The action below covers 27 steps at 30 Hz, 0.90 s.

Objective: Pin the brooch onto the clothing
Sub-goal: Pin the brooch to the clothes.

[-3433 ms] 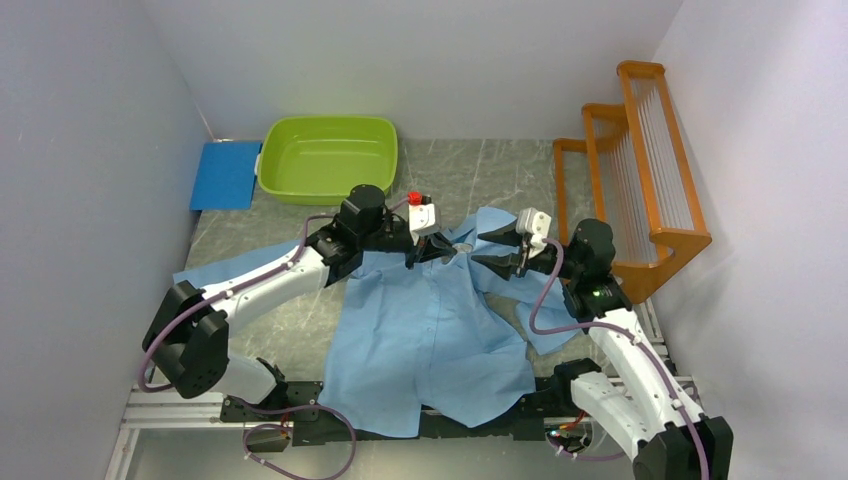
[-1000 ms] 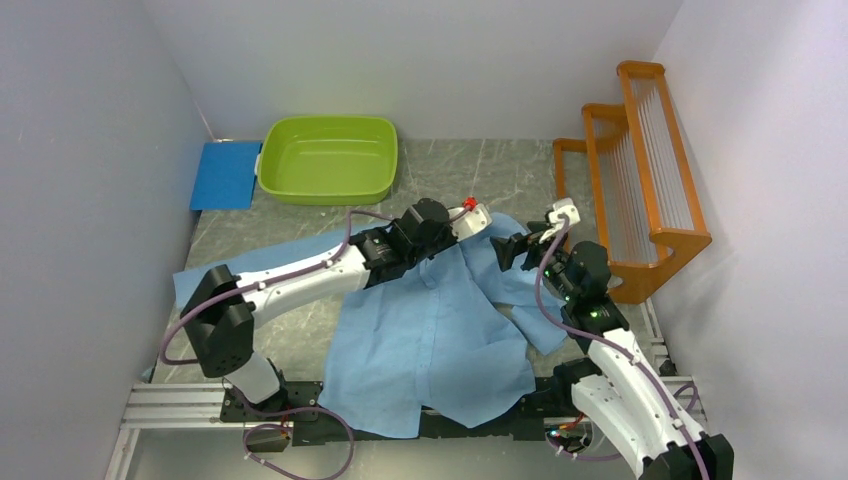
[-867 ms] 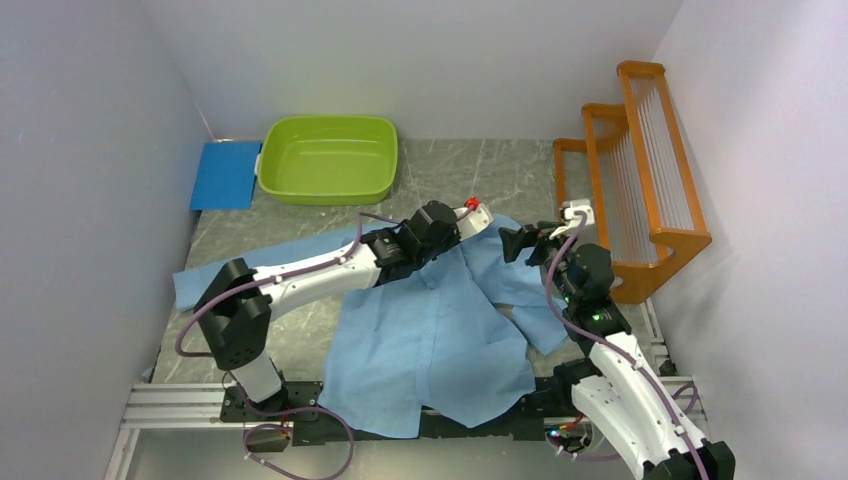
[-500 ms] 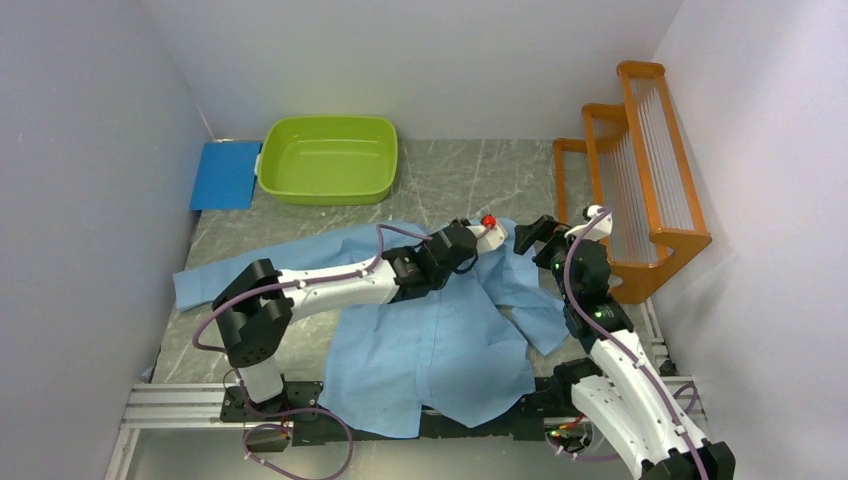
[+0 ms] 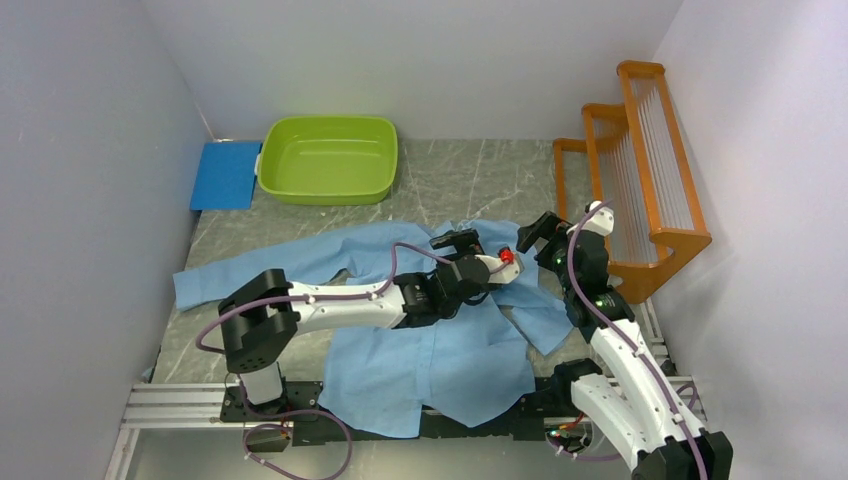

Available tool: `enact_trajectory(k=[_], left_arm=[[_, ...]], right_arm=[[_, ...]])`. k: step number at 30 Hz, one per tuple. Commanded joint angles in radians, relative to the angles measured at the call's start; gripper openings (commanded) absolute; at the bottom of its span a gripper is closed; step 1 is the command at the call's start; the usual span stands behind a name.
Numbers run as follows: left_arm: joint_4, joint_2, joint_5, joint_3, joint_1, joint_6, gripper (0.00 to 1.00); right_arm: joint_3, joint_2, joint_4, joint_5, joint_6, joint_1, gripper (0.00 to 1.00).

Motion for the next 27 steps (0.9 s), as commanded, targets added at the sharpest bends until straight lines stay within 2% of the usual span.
enact_trajectory(k=[1, 5, 9, 12, 16, 19, 22, 27], left_arm=[[-0.087, -0.125, 0.094, 0.021, -0.004, -0.137, 0.94], [-0.095, -0.245, 0.208, -0.023, -0.003, -0.266, 0.94], [-0.18, -0.317, 0.262, -0.036, 0.01, -0.402, 0.94], [-0.29, -0.33, 0.318, -0.007, 0.056, -0.56, 0.94], [-0.485, -0.301, 0.445, 0.056, 0.198, -0.784, 0.94], [-0.587, -0.272, 0.566, 0.067, 0.326, -0.899, 0.95], [-0.587, -0.289, 0.638, 0.001, 0.428, -0.969, 0.95], [-0.513, -0.359, 0.707, -0.181, 0.615, -1.042, 0.95]], right_arm=[[0.058, 0.019, -0.016, -0.042, 0.007, -0.013, 1.0], [0.078, 0.041, -0.025, -0.098, -0.002, -0.026, 1.0], [0.084, 0.057, -0.008, -0.162, -0.009, -0.031, 1.0], [0.099, 0.082, -0.008, -0.215, -0.028, -0.031, 1.0], [0.158, 0.15, -0.042, -0.303, -0.094, -0.031, 1.0], [0.205, 0.205, -0.104, -0.28, -0.127, -0.031, 1.0], [0.231, 0.245, -0.171, -0.23, -0.132, -0.03, 1.0], [0.213, 0.275, -0.18, -0.215, -0.123, -0.031, 1.0]])
